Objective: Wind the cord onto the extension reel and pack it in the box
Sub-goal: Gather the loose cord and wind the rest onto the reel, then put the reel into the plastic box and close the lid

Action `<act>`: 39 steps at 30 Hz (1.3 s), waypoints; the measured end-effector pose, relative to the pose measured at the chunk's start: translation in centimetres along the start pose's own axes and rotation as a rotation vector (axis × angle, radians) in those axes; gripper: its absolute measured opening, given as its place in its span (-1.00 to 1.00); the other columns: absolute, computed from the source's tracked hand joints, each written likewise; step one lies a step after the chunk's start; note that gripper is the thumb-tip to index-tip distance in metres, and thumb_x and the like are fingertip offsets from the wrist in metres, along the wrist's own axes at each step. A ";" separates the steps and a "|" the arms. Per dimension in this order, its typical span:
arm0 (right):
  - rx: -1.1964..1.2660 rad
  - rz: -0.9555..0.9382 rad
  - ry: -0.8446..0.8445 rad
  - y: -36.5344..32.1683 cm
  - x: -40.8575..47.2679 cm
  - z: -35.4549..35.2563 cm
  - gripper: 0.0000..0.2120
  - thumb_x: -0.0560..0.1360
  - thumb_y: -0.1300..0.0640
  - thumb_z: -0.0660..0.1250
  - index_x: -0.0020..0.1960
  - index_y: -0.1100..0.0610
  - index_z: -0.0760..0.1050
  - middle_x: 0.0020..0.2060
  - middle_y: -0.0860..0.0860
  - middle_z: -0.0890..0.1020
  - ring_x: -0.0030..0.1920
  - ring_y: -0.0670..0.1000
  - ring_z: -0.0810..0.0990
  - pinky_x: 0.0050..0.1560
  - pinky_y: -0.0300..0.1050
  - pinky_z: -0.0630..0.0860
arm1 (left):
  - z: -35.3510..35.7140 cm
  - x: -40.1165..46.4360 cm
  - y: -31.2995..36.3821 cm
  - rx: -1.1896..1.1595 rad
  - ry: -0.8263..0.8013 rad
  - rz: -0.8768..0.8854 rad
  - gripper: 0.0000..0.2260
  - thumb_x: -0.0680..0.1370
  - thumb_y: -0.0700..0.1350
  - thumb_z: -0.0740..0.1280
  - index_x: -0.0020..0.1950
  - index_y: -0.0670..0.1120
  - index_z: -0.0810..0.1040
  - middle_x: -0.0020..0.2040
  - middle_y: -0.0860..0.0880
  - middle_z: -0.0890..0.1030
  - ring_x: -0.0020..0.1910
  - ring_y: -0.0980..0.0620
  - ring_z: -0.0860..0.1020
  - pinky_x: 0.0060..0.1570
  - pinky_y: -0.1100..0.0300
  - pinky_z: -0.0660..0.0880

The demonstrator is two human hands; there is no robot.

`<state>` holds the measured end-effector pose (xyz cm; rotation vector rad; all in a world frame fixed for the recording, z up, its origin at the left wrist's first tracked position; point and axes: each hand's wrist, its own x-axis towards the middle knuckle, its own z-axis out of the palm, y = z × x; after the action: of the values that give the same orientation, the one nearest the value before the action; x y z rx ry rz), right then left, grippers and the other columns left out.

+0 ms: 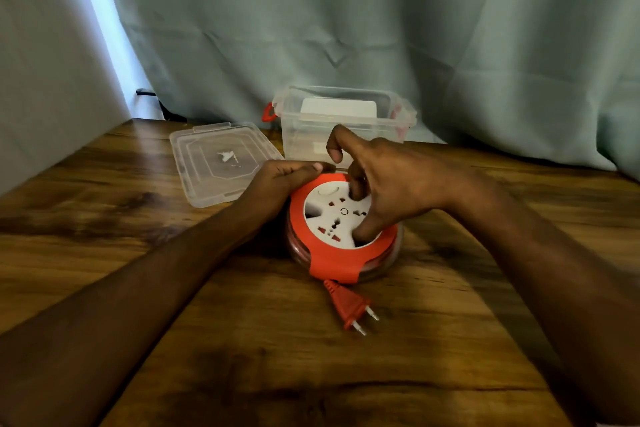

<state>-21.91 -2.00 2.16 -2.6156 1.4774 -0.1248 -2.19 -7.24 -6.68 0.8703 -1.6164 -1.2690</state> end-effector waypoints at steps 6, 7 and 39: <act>0.016 0.093 -0.040 -0.9 0.3 0.4 -0.40 0.17 -0.19 0.68 0.05 -0.09 0.45 -0.15 -0.17 0.56 -0.14 -0.13 0.60 -0.36 -0.28 0.48 | 0.0 -0.3 0.1 0.058 -0.007 0.021 -0.77 0.68 -0.11 0.28 0.03 -0.16 0.71 -0.10 -0.17 0.76 -0.18 -0.08 0.74 -0.18 0.19 0.67; -0.014 0.104 -0.059 -1.0 0.3 0.2 -0.43 0.16 -0.21 0.68 0.01 -0.08 0.48 -0.13 -0.16 0.57 -0.13 -0.13 0.59 -0.34 -0.26 0.50 | 0.1 -0.3 0.1 0.085 -0.012 0.039 -0.76 0.68 -0.10 0.27 0.04 -0.17 0.71 -0.10 -0.16 0.76 -0.16 -0.11 0.74 -0.17 0.17 0.68; 0.922 0.542 0.908 6.5 2.8 5.2 -0.50 0.56 0.02 0.47 0.42 -0.14 0.37 0.40 0.03 0.50 0.27 0.08 0.56 0.18 0.16 0.65 | -2.6 3.0 0.2 0.754 0.325 0.252 -0.44 0.61 0.13 0.36 0.58 0.10 0.32 0.64 0.02 0.23 0.58 -0.06 0.28 0.50 -0.07 0.33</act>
<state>-25.23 -7.29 -3.94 -1.3649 1.6588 -1.6140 -0.91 -10.81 -5.59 1.1949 -1.8705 -0.2933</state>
